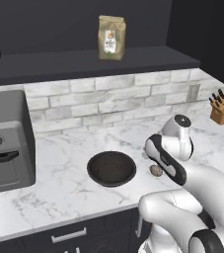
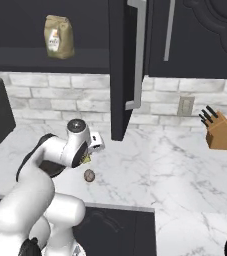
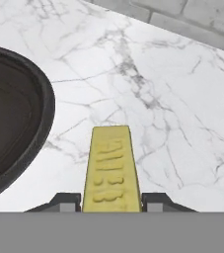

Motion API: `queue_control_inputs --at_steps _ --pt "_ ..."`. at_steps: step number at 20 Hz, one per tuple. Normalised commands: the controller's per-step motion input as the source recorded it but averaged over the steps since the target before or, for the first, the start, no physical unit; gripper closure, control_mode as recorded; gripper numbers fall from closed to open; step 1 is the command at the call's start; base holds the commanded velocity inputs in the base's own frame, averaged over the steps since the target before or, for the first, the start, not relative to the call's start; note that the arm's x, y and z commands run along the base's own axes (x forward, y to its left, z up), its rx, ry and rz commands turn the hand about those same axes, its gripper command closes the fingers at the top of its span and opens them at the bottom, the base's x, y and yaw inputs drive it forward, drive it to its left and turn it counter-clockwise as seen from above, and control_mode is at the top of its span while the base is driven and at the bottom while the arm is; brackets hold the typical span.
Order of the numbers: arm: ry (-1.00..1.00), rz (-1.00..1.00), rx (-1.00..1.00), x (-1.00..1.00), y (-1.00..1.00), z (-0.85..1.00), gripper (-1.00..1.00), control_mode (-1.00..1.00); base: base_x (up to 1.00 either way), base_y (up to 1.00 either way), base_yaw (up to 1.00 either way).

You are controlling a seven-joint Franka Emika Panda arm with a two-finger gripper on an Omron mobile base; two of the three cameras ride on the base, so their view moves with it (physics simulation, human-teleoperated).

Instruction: Pick the egg and butter from the fridge and place them by the bowl for mixing.

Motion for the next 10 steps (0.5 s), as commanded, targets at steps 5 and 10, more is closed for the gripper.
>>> queue_control_inputs --at_steps 5,10 --pt "0.0 0.0 0.0 0.58 0.0 -0.34 1.0 -1.0 0.0 0.0 0.0" --pt "0.0 0.0 0.0 0.56 0.0 -0.25 1.0 -1.0 0.0 0.0 0.0"
